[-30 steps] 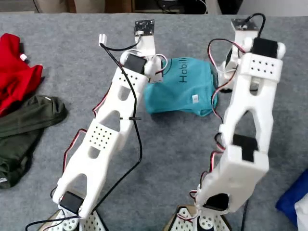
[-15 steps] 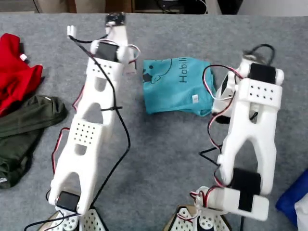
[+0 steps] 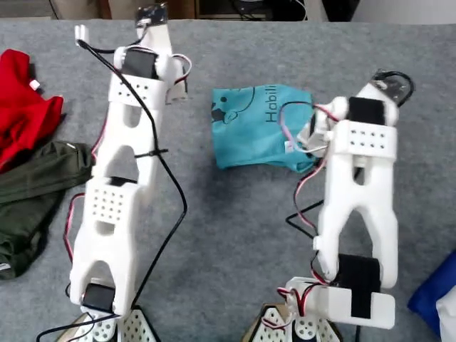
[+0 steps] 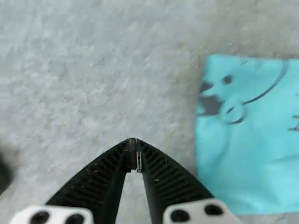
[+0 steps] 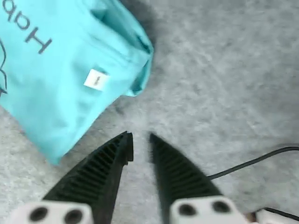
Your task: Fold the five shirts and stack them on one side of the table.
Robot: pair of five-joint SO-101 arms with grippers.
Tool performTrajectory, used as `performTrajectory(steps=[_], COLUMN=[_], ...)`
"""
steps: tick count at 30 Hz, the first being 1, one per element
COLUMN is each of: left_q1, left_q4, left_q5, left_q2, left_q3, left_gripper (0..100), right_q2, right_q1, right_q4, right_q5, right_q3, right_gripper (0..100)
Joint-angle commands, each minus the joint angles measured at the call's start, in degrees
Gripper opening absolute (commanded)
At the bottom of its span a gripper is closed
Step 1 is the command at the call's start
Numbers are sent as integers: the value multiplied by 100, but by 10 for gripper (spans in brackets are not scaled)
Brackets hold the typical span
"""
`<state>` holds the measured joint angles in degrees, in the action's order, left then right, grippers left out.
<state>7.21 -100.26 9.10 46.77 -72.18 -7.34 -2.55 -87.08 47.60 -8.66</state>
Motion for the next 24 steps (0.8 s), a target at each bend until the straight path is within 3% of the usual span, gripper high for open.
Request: performTrajectory(steps=[1,6,12,24], left_q1=[-334,-976,-1723,-2127], left_q4=[-70,-44,-44,-44], left_q5=[-88,-457,-730,-923], left_q2=[-1147,-2026,-2607,-2905], left_q3=[1495,2963,3604,3701], left_gripper=[19,19,19,19], right_q2=[-277,-277,207,2352], right_q1=[338,637,541,391], right_q4=[580,1503,2171,3112], right_q5=[484,1327,2259,2734], right_q3=[-277,-681,-725,-92], right_gripper=[213,297,306,305])
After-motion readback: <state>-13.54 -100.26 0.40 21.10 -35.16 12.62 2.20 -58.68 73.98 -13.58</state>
